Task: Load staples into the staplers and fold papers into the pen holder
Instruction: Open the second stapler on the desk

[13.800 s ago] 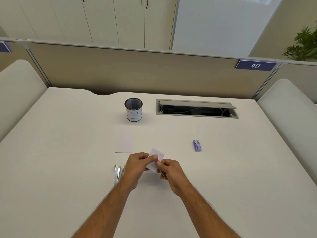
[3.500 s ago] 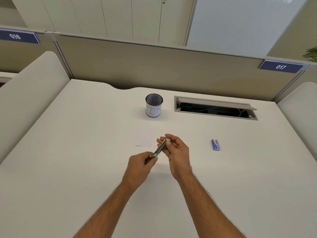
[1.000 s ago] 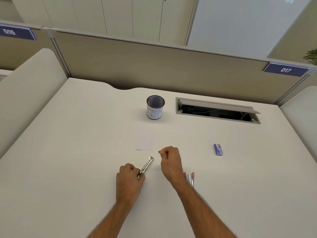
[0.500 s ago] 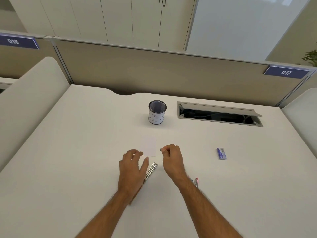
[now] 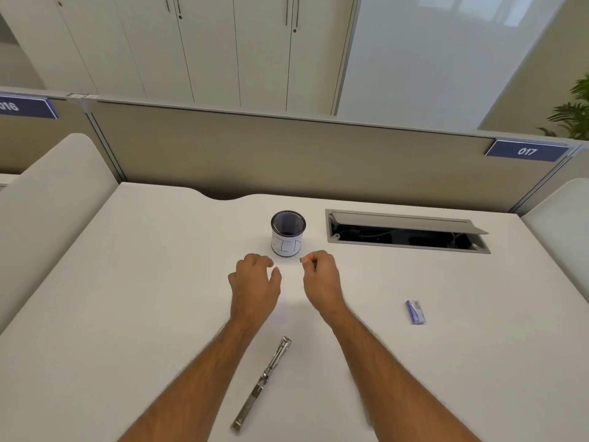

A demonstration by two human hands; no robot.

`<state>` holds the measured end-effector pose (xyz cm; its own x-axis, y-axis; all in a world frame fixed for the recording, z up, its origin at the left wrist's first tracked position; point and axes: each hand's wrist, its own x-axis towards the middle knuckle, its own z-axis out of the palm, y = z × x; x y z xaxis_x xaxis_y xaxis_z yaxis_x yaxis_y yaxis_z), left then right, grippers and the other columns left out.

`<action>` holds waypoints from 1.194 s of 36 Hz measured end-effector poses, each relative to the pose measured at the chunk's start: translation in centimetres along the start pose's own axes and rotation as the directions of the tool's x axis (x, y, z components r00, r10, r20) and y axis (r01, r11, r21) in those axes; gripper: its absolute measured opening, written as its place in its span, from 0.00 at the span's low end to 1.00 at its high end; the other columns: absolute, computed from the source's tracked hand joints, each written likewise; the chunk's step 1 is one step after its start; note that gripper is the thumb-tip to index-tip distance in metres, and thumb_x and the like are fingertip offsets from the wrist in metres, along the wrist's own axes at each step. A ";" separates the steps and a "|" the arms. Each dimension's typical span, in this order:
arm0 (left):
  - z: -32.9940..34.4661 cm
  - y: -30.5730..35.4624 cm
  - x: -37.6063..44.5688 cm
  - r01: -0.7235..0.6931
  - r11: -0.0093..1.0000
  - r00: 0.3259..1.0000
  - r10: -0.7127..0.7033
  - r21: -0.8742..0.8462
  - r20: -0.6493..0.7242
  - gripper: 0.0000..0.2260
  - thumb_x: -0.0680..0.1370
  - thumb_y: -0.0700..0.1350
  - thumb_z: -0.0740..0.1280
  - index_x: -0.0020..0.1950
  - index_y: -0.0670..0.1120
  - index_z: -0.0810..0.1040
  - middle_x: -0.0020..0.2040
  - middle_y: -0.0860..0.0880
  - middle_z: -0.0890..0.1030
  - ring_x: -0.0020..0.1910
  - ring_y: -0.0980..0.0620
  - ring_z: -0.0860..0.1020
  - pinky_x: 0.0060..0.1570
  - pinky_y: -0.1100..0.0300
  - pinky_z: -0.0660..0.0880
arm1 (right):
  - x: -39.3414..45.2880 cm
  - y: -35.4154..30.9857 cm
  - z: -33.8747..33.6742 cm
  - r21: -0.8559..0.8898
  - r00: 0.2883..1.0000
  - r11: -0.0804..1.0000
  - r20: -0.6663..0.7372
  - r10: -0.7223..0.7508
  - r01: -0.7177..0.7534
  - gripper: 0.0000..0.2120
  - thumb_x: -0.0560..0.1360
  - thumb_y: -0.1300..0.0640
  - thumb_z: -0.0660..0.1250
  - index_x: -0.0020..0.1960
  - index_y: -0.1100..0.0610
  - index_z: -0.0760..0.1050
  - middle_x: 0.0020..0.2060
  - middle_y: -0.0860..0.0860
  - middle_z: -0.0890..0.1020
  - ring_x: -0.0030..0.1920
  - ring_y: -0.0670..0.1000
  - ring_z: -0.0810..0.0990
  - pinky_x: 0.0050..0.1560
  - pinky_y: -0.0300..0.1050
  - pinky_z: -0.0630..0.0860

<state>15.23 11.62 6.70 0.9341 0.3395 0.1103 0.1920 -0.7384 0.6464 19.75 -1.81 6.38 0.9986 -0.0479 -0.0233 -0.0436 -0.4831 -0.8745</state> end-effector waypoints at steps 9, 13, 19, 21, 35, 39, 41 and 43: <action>-0.3 1.0 2.7 0.038 0.999 0.998 -0.036 -0.031 0.042 0.09 0.81 0.46 0.62 0.45 0.48 0.80 0.43 0.52 0.82 0.45 0.49 0.79 0.55 0.49 0.75 | 7.6 -0.7 2.1 -0.039 1.000 0.999 -0.009 0.009 -0.009 0.08 0.84 0.57 0.59 0.52 0.57 0.76 0.53 0.54 0.80 0.54 0.54 0.79 0.53 0.47 0.78; 0.0 1.4 3.3 0.081 0.987 0.996 -0.075 -0.140 0.047 0.10 0.79 0.45 0.62 0.39 0.47 0.77 0.33 0.50 0.80 0.35 0.47 0.79 0.41 0.46 0.79 | 10.1 -0.6 3.3 -0.071 1.000 0.997 -0.006 -0.007 0.007 0.06 0.83 0.57 0.60 0.51 0.54 0.76 0.54 0.54 0.81 0.56 0.54 0.80 0.58 0.53 0.79; 0.5 1.5 4.6 0.103 0.981 0.993 -0.093 -0.164 0.068 0.10 0.79 0.45 0.62 0.40 0.47 0.78 0.34 0.50 0.81 0.36 0.47 0.80 0.40 0.47 0.80 | 12.7 -0.7 4.3 -0.150 1.000 0.989 -0.011 -0.007 0.005 0.09 0.82 0.60 0.59 0.50 0.55 0.78 0.53 0.55 0.80 0.54 0.55 0.80 0.54 0.50 0.80; 0.7 1.2 4.8 0.111 0.980 0.992 -0.100 -0.164 0.074 0.10 0.79 0.45 0.62 0.40 0.47 0.78 0.34 0.51 0.81 0.36 0.48 0.80 0.41 0.47 0.80 | 13.0 -0.5 4.4 -0.157 1.000 0.987 -0.026 -0.013 0.009 0.10 0.83 0.60 0.59 0.52 0.57 0.80 0.53 0.56 0.80 0.52 0.55 0.80 0.51 0.48 0.79; 2.3 2.6 2.2 0.107 0.983 0.989 -0.089 -0.151 0.120 0.09 0.78 0.44 0.63 0.39 0.48 0.78 0.32 0.51 0.81 0.34 0.46 0.79 0.40 0.50 0.79 | 7.1 2.9 -1.4 -0.116 0.980 0.993 -0.201 -0.002 -0.022 0.07 0.82 0.60 0.62 0.54 0.58 0.79 0.50 0.51 0.78 0.53 0.53 0.79 0.53 0.48 0.78; 2.9 4.0 0.4 0.092 0.982 0.986 -0.066 -0.166 0.155 0.09 0.78 0.43 0.63 0.37 0.48 0.76 0.30 0.52 0.78 0.33 0.46 0.78 0.38 0.51 0.79 | 4.6 6.3 -5.1 -0.204 0.956 0.971 -0.287 0.058 -0.120 0.07 0.80 0.61 0.65 0.57 0.58 0.78 0.53 0.55 0.77 0.56 0.55 0.77 0.52 0.46 0.74; 3.3 4.7 -0.6 0.091 0.980 0.983 -0.061 -0.177 0.172 0.09 0.78 0.43 0.63 0.38 0.48 0.77 0.30 0.51 0.79 0.34 0.47 0.78 0.39 0.52 0.79 | 3.4 8.0 -7.2 -0.262 0.932 0.941 -0.342 0.119 -0.216 0.08 0.79 0.60 0.67 0.59 0.57 0.77 0.55 0.56 0.77 0.58 0.56 0.75 0.50 0.45 0.71; 3.8 5.2 -1.5 0.082 0.981 0.983 -0.050 -0.178 0.175 0.09 0.78 0.43 0.63 0.38 0.47 0.77 0.31 0.51 0.79 0.34 0.46 0.78 0.39 0.52 0.79 | 2.4 9.9 -9.0 -0.315 0.901 0.903 -0.407 0.149 -0.292 0.12 0.77 0.59 0.70 0.60 0.58 0.77 0.57 0.58 0.76 0.58 0.58 0.74 0.51 0.49 0.73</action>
<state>15.98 5.07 7.07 0.9615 0.2690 -0.0564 0.2113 -0.5924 0.7774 21.40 -14.59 2.03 0.8810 -0.4710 0.0454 -0.3406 -0.6978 -0.6302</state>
